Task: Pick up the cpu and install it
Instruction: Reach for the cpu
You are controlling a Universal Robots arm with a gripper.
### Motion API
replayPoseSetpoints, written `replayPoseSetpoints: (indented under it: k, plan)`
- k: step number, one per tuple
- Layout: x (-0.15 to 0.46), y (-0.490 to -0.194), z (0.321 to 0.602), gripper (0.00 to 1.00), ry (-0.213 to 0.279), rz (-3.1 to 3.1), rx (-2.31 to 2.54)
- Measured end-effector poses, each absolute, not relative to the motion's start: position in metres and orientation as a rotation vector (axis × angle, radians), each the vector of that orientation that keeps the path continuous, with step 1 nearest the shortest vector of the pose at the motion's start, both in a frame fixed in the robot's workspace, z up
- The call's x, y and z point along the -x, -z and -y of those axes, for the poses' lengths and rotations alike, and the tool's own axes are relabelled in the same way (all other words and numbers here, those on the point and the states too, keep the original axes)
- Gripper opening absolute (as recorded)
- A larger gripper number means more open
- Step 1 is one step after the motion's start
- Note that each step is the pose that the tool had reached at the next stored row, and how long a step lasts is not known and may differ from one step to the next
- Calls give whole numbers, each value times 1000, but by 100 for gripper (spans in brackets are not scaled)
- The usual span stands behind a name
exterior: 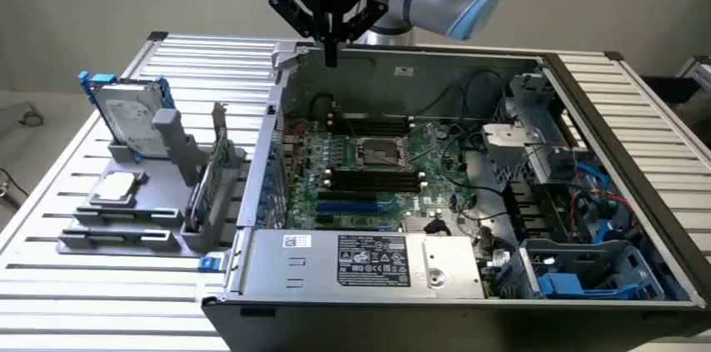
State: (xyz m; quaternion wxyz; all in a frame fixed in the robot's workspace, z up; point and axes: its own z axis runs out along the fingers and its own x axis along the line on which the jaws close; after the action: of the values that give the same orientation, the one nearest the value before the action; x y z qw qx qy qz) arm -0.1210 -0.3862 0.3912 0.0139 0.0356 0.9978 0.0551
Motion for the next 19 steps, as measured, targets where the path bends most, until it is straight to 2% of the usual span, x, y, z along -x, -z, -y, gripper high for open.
replayPoseSetpoints:
  k: [14,19]
  plan:
    - [122,-391,386,11,-172,-3108,-111]
    - [142,-389,386,11,-171,-3118,-112]
